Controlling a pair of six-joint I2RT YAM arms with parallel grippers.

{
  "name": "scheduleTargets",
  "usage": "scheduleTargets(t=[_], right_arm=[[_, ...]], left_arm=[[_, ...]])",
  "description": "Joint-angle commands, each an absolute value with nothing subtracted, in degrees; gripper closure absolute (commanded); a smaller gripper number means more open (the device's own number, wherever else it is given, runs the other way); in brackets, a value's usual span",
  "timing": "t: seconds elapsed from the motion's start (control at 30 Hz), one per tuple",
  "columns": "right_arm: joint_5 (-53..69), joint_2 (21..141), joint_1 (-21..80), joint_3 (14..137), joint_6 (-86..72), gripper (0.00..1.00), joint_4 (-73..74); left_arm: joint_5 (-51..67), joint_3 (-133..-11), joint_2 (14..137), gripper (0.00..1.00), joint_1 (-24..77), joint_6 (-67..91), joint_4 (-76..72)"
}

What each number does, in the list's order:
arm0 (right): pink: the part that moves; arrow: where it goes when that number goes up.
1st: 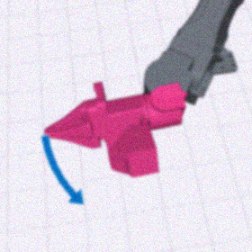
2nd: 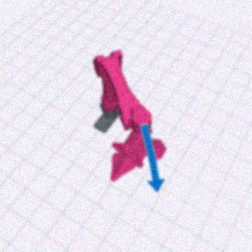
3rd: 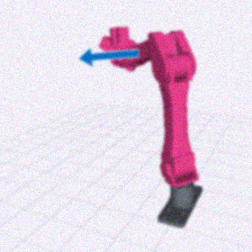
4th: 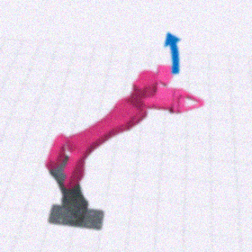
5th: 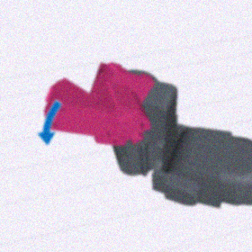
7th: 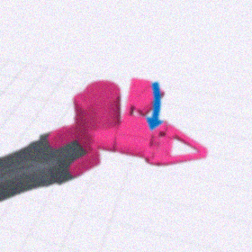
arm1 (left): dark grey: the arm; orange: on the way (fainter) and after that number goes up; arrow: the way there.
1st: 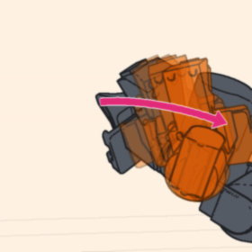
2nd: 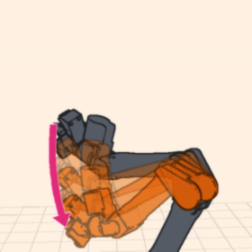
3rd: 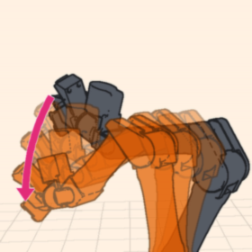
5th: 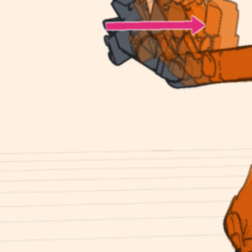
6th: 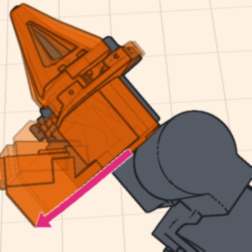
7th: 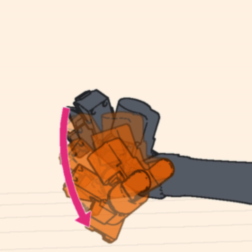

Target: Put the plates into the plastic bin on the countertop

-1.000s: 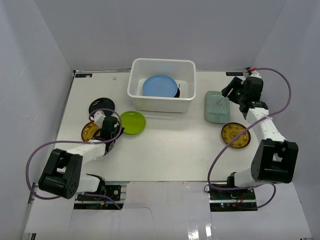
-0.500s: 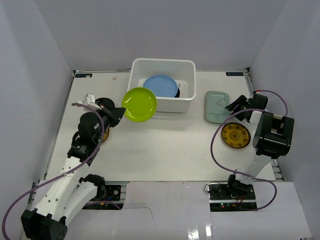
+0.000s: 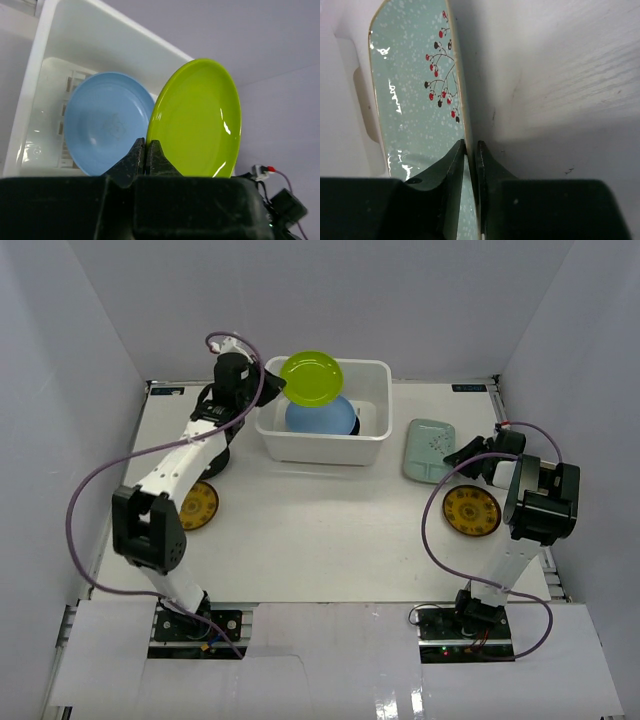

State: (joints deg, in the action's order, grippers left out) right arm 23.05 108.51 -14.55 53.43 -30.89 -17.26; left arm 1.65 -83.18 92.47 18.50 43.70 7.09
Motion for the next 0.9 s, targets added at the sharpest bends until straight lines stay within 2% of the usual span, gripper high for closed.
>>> scheduleTargets(t=[0.0, 0.07, 0.43, 0.47, 0.5, 0.57, 0.6, 0.73, 0.87], right_arm=[[24.8, 109.1, -14.3, 54.9, -32.4, 0.83, -20.1], [24.3, 107.3, -14.3, 54.2, -33.3, 0.92, -20.7], [20.7, 87.0, -14.7, 55.7, -38.6, 0.92, -20.8], [20.6, 85.6, -14.4, 56.1, -38.8, 0.92, -20.7], [20.0, 83.0, -13.8, 56.7, -38.8, 0.92, -20.3], [19.3, 80.6, -13.1, 57.6, -38.3, 0.92, -19.5], [18.9, 78.6, -12.3, 58.0, -38.2, 0.92, -19.3], [17.2, 75.4, -9.8, 62.2, -36.6, 0.92, -17.2], [18.1, 77.3, -4.3, 69.2, -35.7, 0.92, -15.5]], left_arm=[[3.6, -92.0, 99.2, 1.0, 18.8, 42.0, 11.8], [3.7, -94.6, 104.1, 1.0, 18.8, 41.8, 12.7], [4.9, -112.6, 121.3, 0.99, 22.1, 39.0, 16.3], [5.1, -112.7, 121.7, 0.93, 22.1, 39.1, 16.3], [4.9, -112.7, 122.2, 0.75, 22.1, 39.2, 16.3], [4.5, -112.6, 122.3, 0.57, 22.1, 38.9, 16.2], [4.4, -112.6, 122.1, 0.37, 22.1, 38.7, 16.2], [3.5, -112.5, 120.7, 0.19, 22.1, 37.0, 16.1], [3.4, -118.1, 120.2, 0.19, 20.9, 35.5, 19.9]])
